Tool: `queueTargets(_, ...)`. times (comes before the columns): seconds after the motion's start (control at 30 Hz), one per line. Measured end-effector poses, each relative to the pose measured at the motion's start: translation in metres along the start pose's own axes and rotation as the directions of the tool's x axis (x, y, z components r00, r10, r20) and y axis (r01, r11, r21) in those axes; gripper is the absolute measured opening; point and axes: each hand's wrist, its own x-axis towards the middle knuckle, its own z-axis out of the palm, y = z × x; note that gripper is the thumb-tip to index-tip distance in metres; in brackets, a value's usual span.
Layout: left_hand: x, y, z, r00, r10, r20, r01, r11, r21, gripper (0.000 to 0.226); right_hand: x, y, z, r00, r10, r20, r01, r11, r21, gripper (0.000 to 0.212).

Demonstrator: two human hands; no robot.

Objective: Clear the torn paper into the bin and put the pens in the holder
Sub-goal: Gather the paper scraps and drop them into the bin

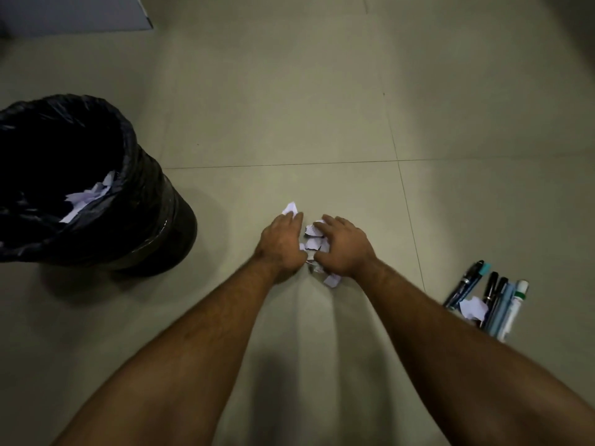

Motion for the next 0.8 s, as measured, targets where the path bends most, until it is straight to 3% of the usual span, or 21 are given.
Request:
queueTargets(0.13, -0.017, 0.024, 0.001, 0.993, 0.032, 0.116, -0.037, 0.998, 0.044, 0.088, -0.027, 0.003, -0.006, 0.990, -0.005, 0.138, 0.011, 0.999, -0.039, 0.110)
queueTargets(0.2, -0.029, 0.032, 0.001, 0.994, 0.036, 0.107, -0.045, 0.996, 0.075, 0.092, -0.037, 0.005, -0.002, 0.969, 0.038, 0.244, -0.018, 0.996, -0.085, 0.114)
queueTargets(0.27, -0.037, 0.037, 0.004, 0.997, 0.006, 0.076, -0.015, 0.992, 0.129, 0.099, -0.045, 0.008, 0.005, 0.959, 0.044, 0.280, -0.007, 0.991, -0.132, 0.120)
queueTargets(0.33, -0.039, 0.041, 0.007, 0.989, -0.071, 0.130, 0.048, 0.984, 0.171, 0.109, -0.051, 0.011, 0.010, 0.959, 0.039, 0.280, 0.013, 0.984, -0.179, 0.122)
queueTargets(0.43, -0.041, 0.048, 0.015, 0.976, -0.100, 0.193, 0.047, 0.964, 0.262, 0.112, -0.054, 0.011, 0.014, 0.986, 0.031, 0.162, 0.000, 0.983, -0.183, 0.098)
queueTargets(0.53, -0.043, 0.052, 0.022, 0.993, -0.046, 0.108, 0.024, 0.980, 0.195, 0.079, -0.052, 0.008, 0.014, 0.999, 0.024, 0.038, -0.018, 0.989, -0.145, 0.077)
queueTargets(0.63, -0.049, 0.054, 0.020, 0.994, -0.051, 0.101, 0.038, 0.990, 0.132, 0.060, -0.052, 0.006, 0.014, 0.998, 0.054, 0.041, -0.049, 0.991, -0.121, 0.057)
queueTargets(0.8, -0.056, 0.057, 0.016, 0.997, -0.065, 0.046, 0.061, 0.995, 0.082, 0.045, -0.049, -0.004, 0.012, 0.998, 0.043, 0.046, -0.042, 0.999, -0.009, 0.042)
